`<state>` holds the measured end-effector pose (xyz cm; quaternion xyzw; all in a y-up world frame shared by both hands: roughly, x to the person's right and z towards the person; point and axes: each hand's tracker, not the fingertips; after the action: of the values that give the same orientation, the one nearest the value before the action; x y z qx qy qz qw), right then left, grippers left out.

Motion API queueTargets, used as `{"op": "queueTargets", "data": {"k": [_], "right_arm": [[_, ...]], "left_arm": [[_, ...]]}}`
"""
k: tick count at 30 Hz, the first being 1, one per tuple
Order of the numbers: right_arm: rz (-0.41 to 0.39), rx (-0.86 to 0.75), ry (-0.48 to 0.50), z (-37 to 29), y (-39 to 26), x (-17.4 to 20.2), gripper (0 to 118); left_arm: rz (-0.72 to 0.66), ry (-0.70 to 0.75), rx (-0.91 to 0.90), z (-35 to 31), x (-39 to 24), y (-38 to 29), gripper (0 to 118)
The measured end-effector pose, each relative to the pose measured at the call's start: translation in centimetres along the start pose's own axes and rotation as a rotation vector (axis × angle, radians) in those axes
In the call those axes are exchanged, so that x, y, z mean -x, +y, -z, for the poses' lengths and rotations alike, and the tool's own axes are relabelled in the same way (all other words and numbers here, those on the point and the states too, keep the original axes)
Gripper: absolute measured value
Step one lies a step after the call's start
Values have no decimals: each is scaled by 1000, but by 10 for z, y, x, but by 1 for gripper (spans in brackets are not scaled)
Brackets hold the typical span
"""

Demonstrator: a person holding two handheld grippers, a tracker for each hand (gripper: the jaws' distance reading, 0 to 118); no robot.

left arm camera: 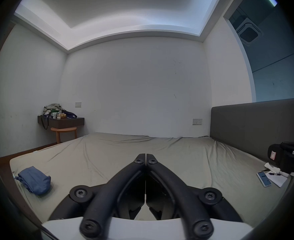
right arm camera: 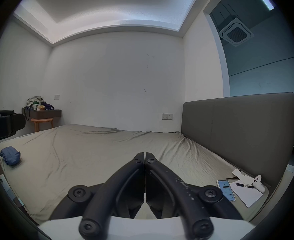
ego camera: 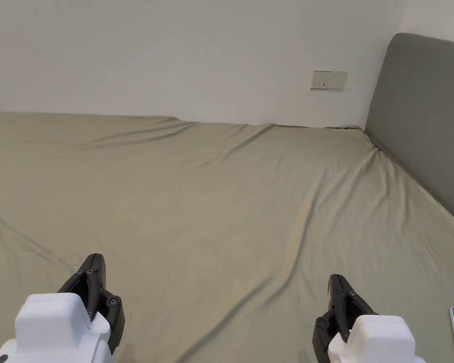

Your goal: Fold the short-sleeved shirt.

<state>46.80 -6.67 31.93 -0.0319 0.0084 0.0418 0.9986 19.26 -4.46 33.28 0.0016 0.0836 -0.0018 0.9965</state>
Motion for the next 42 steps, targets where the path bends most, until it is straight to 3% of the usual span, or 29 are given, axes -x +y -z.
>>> {"op": "queueTargets", "data": {"k": [42], "right_arm": [[-9,-24,-4,-5,10,5,3]], "left_arm": [[-13,-32,2,2,4,7,0]]}}
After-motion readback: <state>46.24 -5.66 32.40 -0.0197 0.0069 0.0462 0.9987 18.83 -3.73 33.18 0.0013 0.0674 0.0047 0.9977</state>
